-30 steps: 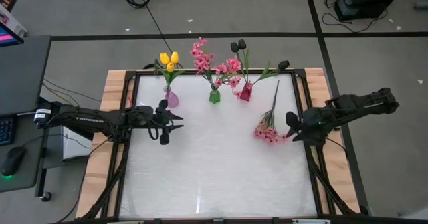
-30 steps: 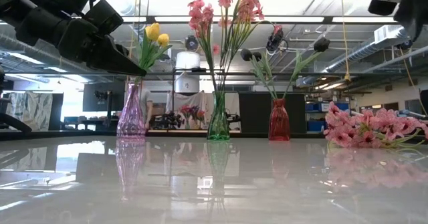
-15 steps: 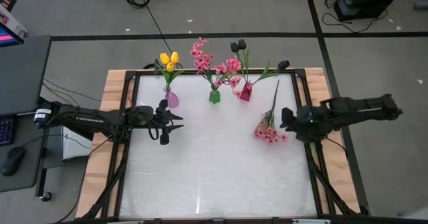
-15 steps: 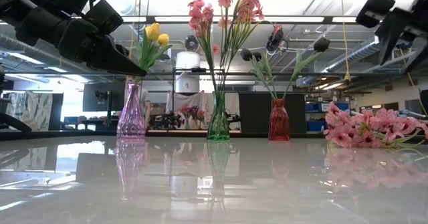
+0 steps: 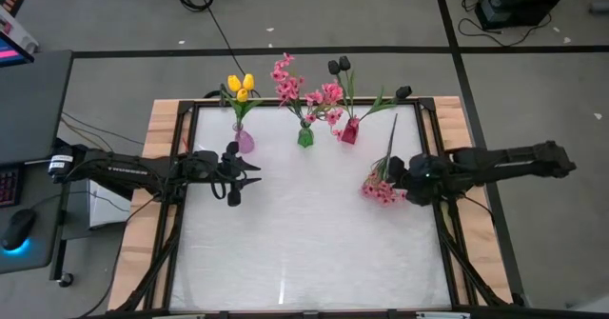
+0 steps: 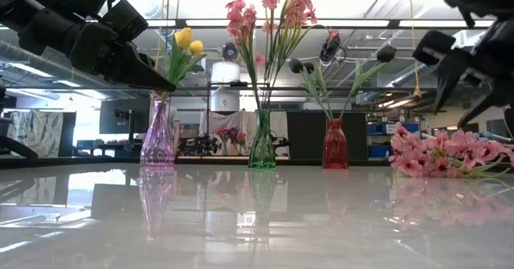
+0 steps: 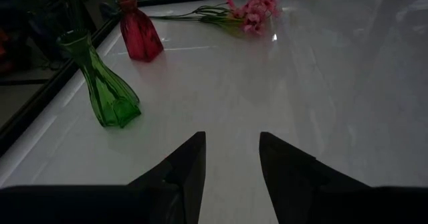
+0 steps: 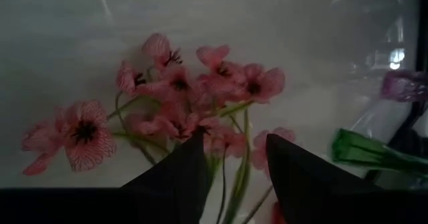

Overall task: Sort flowers into vase by color
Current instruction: Put the pink flower into the green vase

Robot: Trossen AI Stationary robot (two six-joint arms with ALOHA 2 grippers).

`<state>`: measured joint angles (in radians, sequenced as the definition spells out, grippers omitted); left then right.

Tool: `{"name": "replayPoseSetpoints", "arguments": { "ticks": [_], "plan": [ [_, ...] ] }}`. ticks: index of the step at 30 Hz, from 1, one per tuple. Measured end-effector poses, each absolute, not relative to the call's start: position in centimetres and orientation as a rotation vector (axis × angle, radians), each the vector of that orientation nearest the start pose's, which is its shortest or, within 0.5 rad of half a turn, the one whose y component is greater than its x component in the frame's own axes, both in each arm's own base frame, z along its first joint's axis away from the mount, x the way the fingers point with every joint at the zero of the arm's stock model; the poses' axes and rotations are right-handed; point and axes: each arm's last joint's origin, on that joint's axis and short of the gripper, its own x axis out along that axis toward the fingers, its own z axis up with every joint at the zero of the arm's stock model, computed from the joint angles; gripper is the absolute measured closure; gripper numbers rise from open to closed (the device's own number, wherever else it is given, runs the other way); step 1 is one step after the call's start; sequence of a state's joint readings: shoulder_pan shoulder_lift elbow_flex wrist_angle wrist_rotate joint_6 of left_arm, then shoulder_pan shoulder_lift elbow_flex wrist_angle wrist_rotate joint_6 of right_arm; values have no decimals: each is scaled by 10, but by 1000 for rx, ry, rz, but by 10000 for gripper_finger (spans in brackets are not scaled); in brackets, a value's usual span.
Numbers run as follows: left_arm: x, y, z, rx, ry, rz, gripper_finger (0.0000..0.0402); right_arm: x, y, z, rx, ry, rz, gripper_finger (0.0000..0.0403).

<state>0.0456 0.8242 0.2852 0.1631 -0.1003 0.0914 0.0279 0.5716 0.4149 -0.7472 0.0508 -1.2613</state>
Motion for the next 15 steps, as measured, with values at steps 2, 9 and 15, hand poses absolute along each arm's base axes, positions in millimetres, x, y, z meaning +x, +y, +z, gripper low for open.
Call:
{"name": "replayPoseSetpoints", "arguments": {
  "ticks": [2, 9, 15],
  "plan": [
    [171, 11, 188, 100, 382, 127, 255, 110, 0, 186, -1201, 798, 533, 231],
    [171, 11, 188, 100, 382, 127, 255, 108, -5, 171, -1229, 855, 513, 231],
    [171, 11, 188, 100, 382, 127, 255, 116, -4, 167, -1172, 867, 535, 231]
  ]
}}
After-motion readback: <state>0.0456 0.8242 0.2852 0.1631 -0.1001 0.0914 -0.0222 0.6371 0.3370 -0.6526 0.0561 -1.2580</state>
